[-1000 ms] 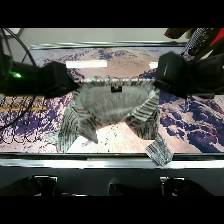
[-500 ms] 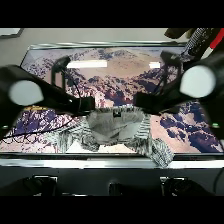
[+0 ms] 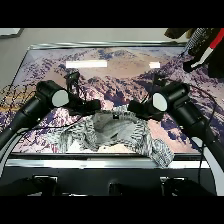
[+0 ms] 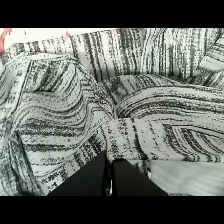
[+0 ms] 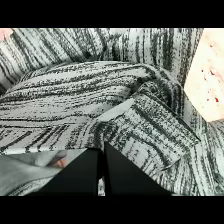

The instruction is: Fold the clothes and pants, and hang the long-sleeved shirts on hangers.

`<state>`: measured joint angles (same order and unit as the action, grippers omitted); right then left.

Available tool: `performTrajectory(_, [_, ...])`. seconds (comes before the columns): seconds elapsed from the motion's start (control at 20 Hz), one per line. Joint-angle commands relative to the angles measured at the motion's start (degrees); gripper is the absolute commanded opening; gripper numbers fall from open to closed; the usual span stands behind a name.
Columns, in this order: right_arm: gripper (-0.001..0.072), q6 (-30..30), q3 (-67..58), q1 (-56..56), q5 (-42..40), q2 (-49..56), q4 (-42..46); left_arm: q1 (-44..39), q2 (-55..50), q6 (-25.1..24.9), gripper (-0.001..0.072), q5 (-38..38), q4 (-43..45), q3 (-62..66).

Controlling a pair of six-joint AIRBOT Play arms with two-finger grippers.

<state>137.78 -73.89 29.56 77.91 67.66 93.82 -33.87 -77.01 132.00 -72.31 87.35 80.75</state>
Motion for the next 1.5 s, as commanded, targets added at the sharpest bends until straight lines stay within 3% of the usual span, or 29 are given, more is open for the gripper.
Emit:
performTrajectory(0.0, [0.003,1.11,0.81,0.0,-2.99,1.62,1.16,1.03,-0.57,-0.11,0.0091,1.4,0.09,-0.31])
performTrajectory(0.1, [0.003,1.09,0.81,0.0,-3.28,1.62,1.09,3.32,0.39,-4.07,0.0656,-0.46,-0.68,0.76])
performTrajectory(0.4, [0.003,-1.75,0.81,0.0,-3.39,1.64,0.17,22.18,10.21,-18.23,0.0668,-9.03,0.76,0.68])
performTrajectory(0.7, [0.003,-3.3,0.81,-0.02,-6.58,1.64,0.28,48.59,18.34,-32.74,0.0664,-8.72,5.88,-5.25])
performTrajectory(0.8, [0.003,-4.35,0.81,-0.02,-6.47,1.64,0.24,54.64,18.03,-34.38,0.0661,-11.13,5.73,-5.42])
performTrajectory(1.0, [0.003,-5.16,0.81,-0.02,-6.03,1.64,0.11,58.75,17.4,-42.97,0.0661,-9.44,5.92,-8.41])
performTrajectory(1.15, [0.003,-5.16,0.81,-0.02,-6.05,1.64,0.07,59.25,17.18,-54.27,0.0665,-2.29,3.65,-16.39])
performTrajectory(1.3, [0.003,-5.16,0.81,-0.02,-5.99,1.64,0.09,60.22,17.2,-61.13,0.0664,4.15,0.68,-27.1])
performTrajectory(1.45, [0.0031,-5.16,0.81,-0.02,-6.03,1.64,0.09,60.33,17.18,-63.3,0.0664,11.04,0.63,-34.56])
